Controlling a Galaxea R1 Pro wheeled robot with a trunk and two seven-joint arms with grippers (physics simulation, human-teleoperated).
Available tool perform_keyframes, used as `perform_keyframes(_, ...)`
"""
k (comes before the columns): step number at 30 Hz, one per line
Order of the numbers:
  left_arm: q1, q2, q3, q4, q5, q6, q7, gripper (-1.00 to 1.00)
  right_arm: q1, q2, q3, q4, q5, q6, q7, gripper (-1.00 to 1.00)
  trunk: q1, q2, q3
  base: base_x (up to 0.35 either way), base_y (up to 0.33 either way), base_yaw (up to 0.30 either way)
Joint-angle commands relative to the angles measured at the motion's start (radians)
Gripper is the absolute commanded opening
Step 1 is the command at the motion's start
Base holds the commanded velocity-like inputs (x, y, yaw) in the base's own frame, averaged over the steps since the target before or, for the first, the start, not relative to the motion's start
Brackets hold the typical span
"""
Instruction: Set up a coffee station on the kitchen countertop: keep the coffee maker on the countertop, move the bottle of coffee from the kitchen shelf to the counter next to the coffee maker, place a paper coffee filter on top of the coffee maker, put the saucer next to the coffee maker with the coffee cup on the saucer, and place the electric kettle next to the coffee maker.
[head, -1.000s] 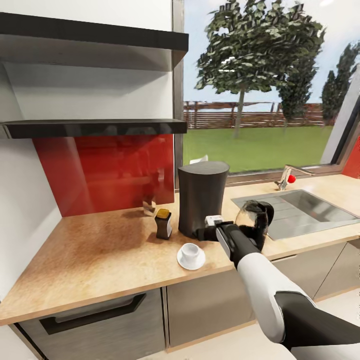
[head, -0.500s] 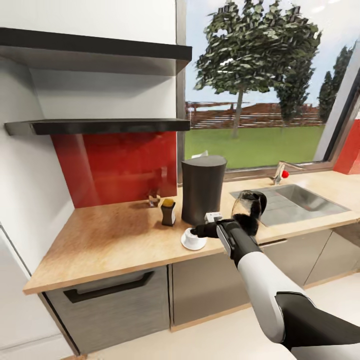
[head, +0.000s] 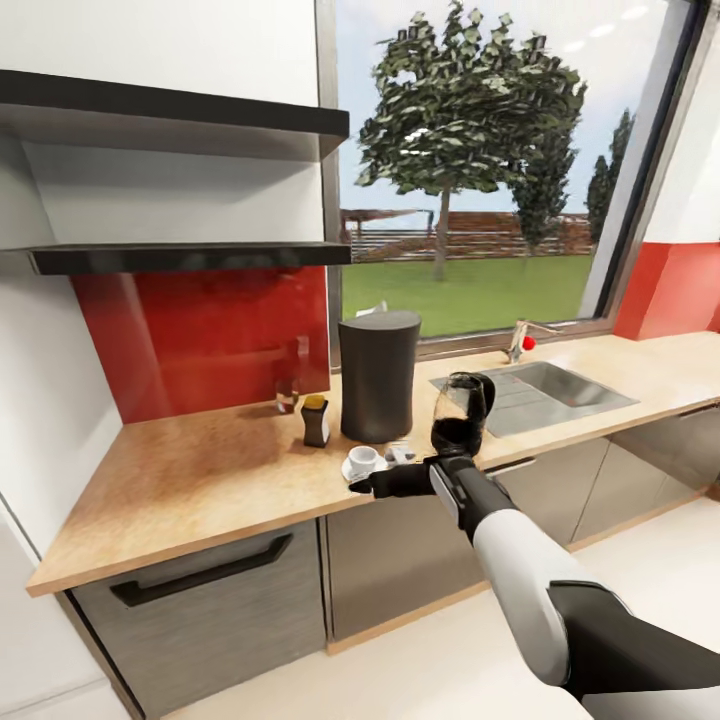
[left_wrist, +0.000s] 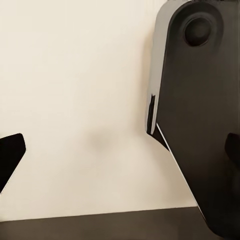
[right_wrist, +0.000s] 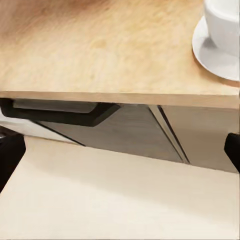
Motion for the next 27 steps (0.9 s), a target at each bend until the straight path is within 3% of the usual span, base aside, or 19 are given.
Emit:
perform_keyframes(1,0.000,0.000,0.004,0.000,0.000,0.000,0.001,1.00,0.000,0.001,-0.009,0.009,0.011,0.005,0.013,1.00,0.000,-0.001,0.000,-0.003,0.000,-0.200)
perform_keyframes(4,0.000,0.000,0.005,0.000,0.000,0.000,0.001,1.00,0.000,0.001,-0.007,0.074,0.012,0.004,0.030,1.00,0.000,-0.001,0.003,-0.001,0.000,-0.177)
perform_keyframes(7,0.000,0.000,0.004,0.000,0.000,0.000,0.001,1.00,0.000,0.001,-0.006,0.206,0.015,0.004,0.037,1.00,0.000,-0.001,0.005,0.000,0.000,-0.087)
perform_keyframes(8,0.000,0.000,0.004,0.000,0.000,0.000,0.001,1.00,0.002,0.001,-0.006,0.325,0.020,0.002,0.036,1.00,0.000,-0.001,0.005,0.000,0.000,-0.014)
perform_keyframes(9,0.000,-0.001,0.004,0.000,0.000,0.000,0.002,1.00,0.018,0.001,-0.005,0.357,0.021,0.002,0.036,1.00,0.000,-0.001,0.005,0.000,0.000,-0.009)
perform_keyframes(10,0.000,-0.001,0.004,0.000,0.000,0.000,0.001,1.00,0.071,0.001,-0.004,0.375,0.023,0.002,0.037,1.00,0.000,-0.001,0.005,0.000,0.000,-0.004)
perform_keyframes(14,0.000,-0.003,0.003,0.000,-0.001,0.000,0.000,1.00,0.153,0.001,-0.002,0.386,0.049,0.002,0.037,1.00,0.000,-0.001,0.005,0.000,0.000,-0.001)
perform_keyframes(17,0.000,-0.002,0.003,0.000,-0.002,0.000,0.000,1.00,0.307,-0.007,-0.001,0.389,0.183,-0.009,0.036,1.00,0.000,-0.001,0.005,0.000,0.000,0.000)
perform_keyframes(19,0.000,-0.002,0.003,0.000,-0.003,0.000,0.001,1.00,0.383,-0.044,-0.001,0.389,0.229,-0.055,0.035,1.00,0.000,-0.001,0.005,0.000,0.000,0.000)
perform_keyframes(21,0.000,-0.002,0.003,0.000,-0.003,0.000,0.001,1.00,0.426,-0.068,-0.001,0.388,0.243,-0.093,0.033,1.00,0.000,-0.001,0.005,0.000,0.000,0.000)
perform_keyframes(22,0.000,-0.003,0.003,0.000,-0.003,0.000,0.001,1.00,0.480,-0.093,-0.001,0.388,0.251,-0.139,0.020,1.00,0.000,-0.001,0.005,0.000,0.000,0.000)
perform_keyframes(24,0.000,-0.003,0.003,0.000,-0.003,-0.001,0.001,1.00,0.520,-0.108,-0.001,0.388,0.253,-0.170,-0.004,1.00,0.000,-0.001,0.005,0.000,0.000,0.000)
perform_keyframes(25,0.000,-0.002,0.003,0.000,-0.003,-0.001,0.001,1.00,0.545,-0.115,-0.001,0.388,0.253,-0.188,-0.032,1.00,0.000,-0.001,0.005,0.000,0.000,0.000)
perform_keyframes(27,0.000,-0.002,0.003,0.000,-0.003,-0.001,0.002,1.00,0.607,-0.119,-0.004,0.387,0.248,-0.227,-0.164,1.00,0.000,-0.001,0.005,0.000,0.000,0.000)
